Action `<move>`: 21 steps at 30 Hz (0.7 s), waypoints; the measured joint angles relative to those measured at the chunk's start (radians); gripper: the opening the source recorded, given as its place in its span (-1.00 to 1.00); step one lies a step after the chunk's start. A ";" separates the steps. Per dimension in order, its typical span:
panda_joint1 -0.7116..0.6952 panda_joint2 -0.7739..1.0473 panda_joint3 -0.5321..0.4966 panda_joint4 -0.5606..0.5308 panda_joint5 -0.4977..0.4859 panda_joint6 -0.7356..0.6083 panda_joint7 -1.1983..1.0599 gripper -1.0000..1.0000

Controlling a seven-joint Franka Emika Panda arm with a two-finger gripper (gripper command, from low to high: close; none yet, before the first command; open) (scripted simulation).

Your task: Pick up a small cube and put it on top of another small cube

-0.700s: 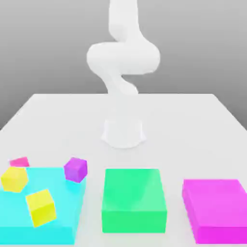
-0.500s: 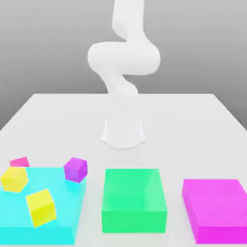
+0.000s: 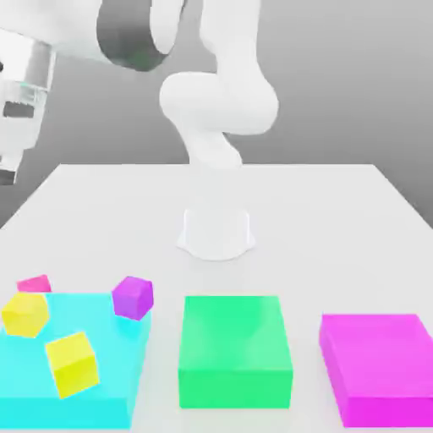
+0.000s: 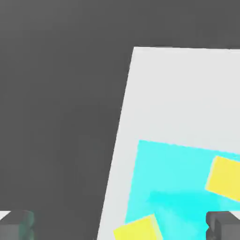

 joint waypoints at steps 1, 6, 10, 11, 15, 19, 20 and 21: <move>-0.021 0.023 -0.005 -0.010 -0.002 0.013 0.044 0.00; -0.105 0.138 -0.048 -0.061 -0.004 0.076 0.259 0.00; -0.186 0.229 -0.085 -0.102 0.019 0.127 0.412 0.00; -0.207 0.252 -0.089 -0.112 0.030 0.140 0.447 0.00; -0.252 0.347 -0.110 -0.148 0.093 0.196 0.559 0.00; -0.275 0.483 -0.084 -0.133 0.145 0.305 0.549 0.00; -0.284 0.519 -0.074 -0.127 0.154 0.334 0.543 0.00; -0.290 0.555 -0.066 -0.120 0.161 0.363 0.537 -1.00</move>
